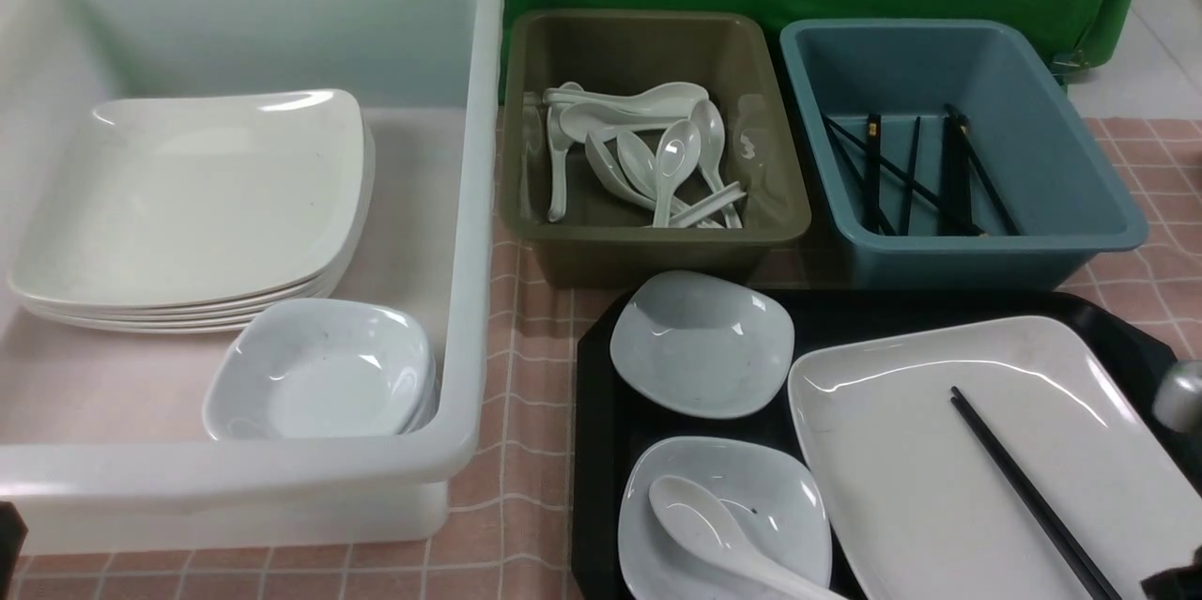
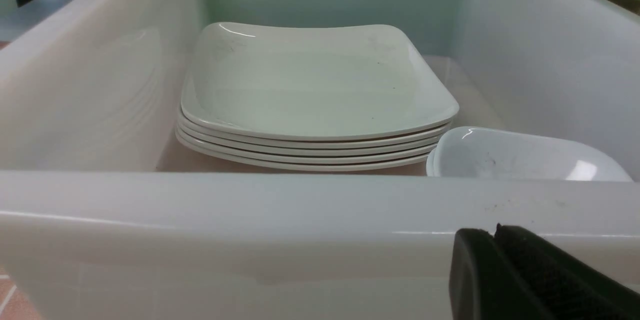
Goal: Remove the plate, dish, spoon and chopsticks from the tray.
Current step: Use the right arm to grab a pair of chopsticks from the plate
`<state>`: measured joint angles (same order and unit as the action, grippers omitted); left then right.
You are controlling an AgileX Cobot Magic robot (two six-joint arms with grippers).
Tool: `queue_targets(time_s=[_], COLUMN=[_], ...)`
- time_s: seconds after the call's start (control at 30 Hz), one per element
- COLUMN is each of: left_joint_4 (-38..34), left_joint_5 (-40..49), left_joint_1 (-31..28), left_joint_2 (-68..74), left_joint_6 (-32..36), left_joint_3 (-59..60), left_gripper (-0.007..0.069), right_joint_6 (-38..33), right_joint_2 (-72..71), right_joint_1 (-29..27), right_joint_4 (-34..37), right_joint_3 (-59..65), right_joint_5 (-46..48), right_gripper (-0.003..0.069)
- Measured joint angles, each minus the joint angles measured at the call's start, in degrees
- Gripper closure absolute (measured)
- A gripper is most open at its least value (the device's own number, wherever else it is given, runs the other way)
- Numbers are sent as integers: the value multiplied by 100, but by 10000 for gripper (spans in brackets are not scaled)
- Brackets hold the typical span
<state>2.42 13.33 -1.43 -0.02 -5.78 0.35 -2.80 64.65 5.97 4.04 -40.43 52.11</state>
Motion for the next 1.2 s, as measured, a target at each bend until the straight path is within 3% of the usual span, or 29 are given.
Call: queue_targets(time_s=[0.07, 0.13, 0.6, 0.7, 0.83, 1.2], left_joint_4=[0, 0, 0, 0, 0, 0], left_joint_5=[0, 0, 0, 0, 0, 0], left_joint_1=[0, 0, 0, 0, 0, 0], left_joint_2=[0, 0, 0, 0, 0, 0], left_joint_6=[0, 0, 0, 0, 0, 0], left_joint_3=[0, 0, 0, 0, 0, 0], left_gripper=[605, 605, 605, 605, 605, 605], right_joint_6=[-191, -383, -723, -804, -883, -890], right_joint_2=[758, 1221, 2831, 2947, 2977, 2311], right_joint_1=[0, 0, 0, 0, 0, 0], right_joint_4=[0, 0, -404, -404, -404, -53], right_joint_3=[-136, -229, -607, -607, -646, -1644], right_joint_5=[-146, -350, -966, -1003, -873, 836], right_gripper=[328, 286, 266, 281, 487, 487])
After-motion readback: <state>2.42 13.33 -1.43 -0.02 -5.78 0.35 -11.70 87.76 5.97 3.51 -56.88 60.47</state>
